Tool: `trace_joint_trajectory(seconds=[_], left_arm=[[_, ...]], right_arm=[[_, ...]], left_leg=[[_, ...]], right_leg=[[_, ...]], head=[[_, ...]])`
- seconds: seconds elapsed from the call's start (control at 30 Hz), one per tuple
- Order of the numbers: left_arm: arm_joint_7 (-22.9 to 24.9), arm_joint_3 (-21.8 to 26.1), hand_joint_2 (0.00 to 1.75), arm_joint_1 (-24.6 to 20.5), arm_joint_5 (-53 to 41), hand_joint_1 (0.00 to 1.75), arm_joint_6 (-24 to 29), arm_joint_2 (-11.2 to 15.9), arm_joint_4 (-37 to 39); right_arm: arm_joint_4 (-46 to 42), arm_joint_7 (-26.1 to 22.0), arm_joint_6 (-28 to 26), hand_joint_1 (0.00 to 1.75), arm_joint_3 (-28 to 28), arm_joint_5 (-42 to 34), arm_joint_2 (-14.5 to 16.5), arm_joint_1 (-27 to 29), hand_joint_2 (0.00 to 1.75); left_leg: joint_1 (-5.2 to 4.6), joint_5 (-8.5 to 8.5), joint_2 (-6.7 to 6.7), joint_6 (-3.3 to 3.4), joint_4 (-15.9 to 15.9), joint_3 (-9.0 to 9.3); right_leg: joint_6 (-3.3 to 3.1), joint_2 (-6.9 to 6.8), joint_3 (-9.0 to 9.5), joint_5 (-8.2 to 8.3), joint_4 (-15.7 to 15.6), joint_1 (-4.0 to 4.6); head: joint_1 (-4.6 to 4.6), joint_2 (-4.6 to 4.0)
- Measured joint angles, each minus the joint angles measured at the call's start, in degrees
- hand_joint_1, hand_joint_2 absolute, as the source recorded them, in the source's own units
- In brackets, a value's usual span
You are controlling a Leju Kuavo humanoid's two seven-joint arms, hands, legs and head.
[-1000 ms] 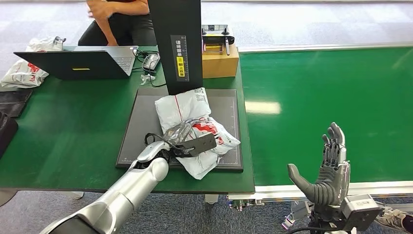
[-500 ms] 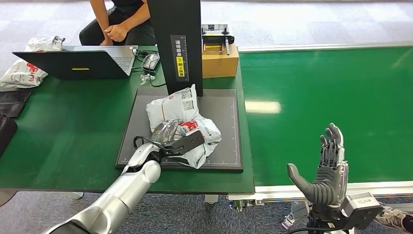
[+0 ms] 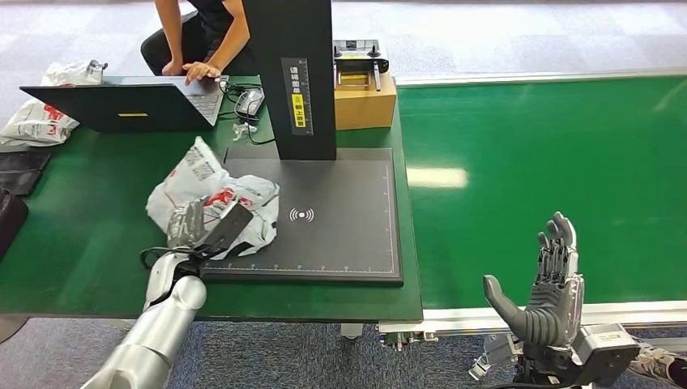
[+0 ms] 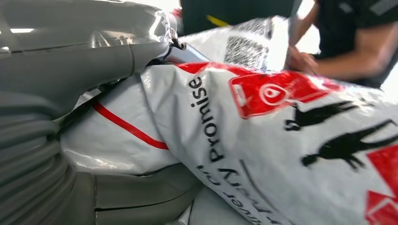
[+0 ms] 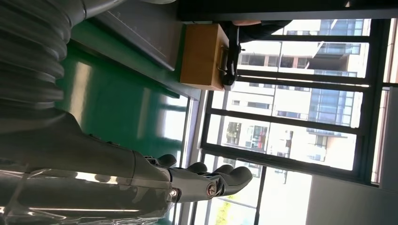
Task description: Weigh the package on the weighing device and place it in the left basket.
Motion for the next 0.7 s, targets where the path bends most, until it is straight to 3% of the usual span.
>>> trace_joint_trajectory(seconds=[0.27, 0.4, 0.53, 0.7], left_arm=[[2.0, 8.5, 1.75, 0.8, -10.2, 1.7, 8.5, 4.8, -4.3], [-0.2, 12.5, 1.75, 0.8, -12.5, 0.02, 10.0, 6.0, -6.3], [-2.9, 16.3, 1.75, 0.2, -13.3, 0.0, 10.1, 6.6, -8.4], [-2.9, 19.2, 1.75, -0.1, -15.3, 0.0, 10.2, 6.9, -9.7]], right_arm=[[1.5, 0.0, 0.6, 0.0, 0.2, 0.0, 0.0, -1.1, 1.75], [2.3, 0.1, 0.6, 0.0, 0.3, 0.2, 0.0, -1.6, 1.75], [3.3, 0.1, 0.8, 0.0, 0.8, 0.2, 0.0, -2.3, 1.75], [4.6, 0.2, 0.9, 0.0, 1.2, 0.6, 0.0, -3.6, 1.75]], left_leg=[[0.02, 0.02, -0.03, -0.03, 0.0, -0.28], [0.01, 0.02, -0.04, -0.02, 0.0, -0.36], [0.0, 0.02, -0.05, -0.02, 0.0, -0.37], [0.0, 0.02, -0.06, -0.02, 0.0, -0.36]], right_leg=[[0.0, -0.04, -0.24, 0.0, 0.0, 0.01], [0.0, -0.04, -0.29, 0.0, 0.0, 0.0], [0.01, -0.05, -0.31, 0.0, 0.0, -0.02], [0.01, -0.05, -0.3, 0.0, 0.0, -0.02]], head=[[0.0, 0.0], [0.01, 0.0], [0.0, 0.0], [-0.01, 0.0]])
